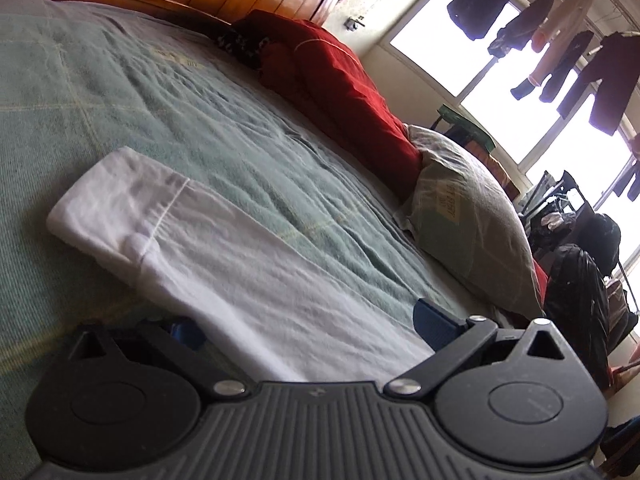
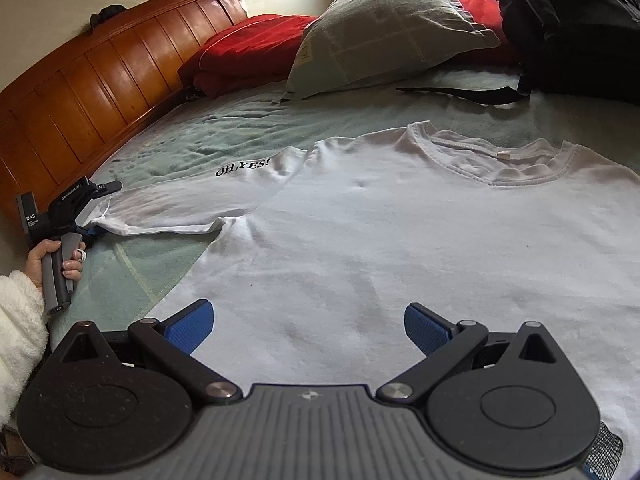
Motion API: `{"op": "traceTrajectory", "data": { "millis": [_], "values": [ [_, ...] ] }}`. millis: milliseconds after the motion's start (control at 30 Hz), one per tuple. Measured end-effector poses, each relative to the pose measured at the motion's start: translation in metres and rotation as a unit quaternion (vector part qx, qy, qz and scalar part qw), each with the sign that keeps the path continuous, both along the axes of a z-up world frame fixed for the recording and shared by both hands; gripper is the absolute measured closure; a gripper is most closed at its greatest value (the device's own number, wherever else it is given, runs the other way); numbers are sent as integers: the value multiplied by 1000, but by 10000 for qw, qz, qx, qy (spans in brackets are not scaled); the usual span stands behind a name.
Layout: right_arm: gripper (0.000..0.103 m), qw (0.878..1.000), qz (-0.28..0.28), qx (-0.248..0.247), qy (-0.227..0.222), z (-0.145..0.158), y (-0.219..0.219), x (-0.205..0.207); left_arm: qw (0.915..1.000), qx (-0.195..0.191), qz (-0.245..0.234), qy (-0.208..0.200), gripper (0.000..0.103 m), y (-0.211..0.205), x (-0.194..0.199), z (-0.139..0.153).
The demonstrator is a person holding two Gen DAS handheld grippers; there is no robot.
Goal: Fold clothes
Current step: 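Lower the left gripper onto the end of the folded white strip and close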
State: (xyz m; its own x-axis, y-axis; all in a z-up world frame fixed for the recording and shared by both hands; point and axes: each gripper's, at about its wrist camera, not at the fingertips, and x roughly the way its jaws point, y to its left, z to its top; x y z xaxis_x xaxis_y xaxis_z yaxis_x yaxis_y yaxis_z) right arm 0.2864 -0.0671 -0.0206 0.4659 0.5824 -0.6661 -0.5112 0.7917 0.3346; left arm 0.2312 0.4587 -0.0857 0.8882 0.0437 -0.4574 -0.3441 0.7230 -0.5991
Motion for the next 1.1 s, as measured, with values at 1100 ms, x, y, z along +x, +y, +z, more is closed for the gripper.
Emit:
{"op": "traceTrajectory", "data": {
  "millis": [1100],
  "values": [
    [0, 9992, 297, 246, 81, 19, -32, -19, 9977, 541, -263, -311, 1, -76, 41, 102]
  ]
}}
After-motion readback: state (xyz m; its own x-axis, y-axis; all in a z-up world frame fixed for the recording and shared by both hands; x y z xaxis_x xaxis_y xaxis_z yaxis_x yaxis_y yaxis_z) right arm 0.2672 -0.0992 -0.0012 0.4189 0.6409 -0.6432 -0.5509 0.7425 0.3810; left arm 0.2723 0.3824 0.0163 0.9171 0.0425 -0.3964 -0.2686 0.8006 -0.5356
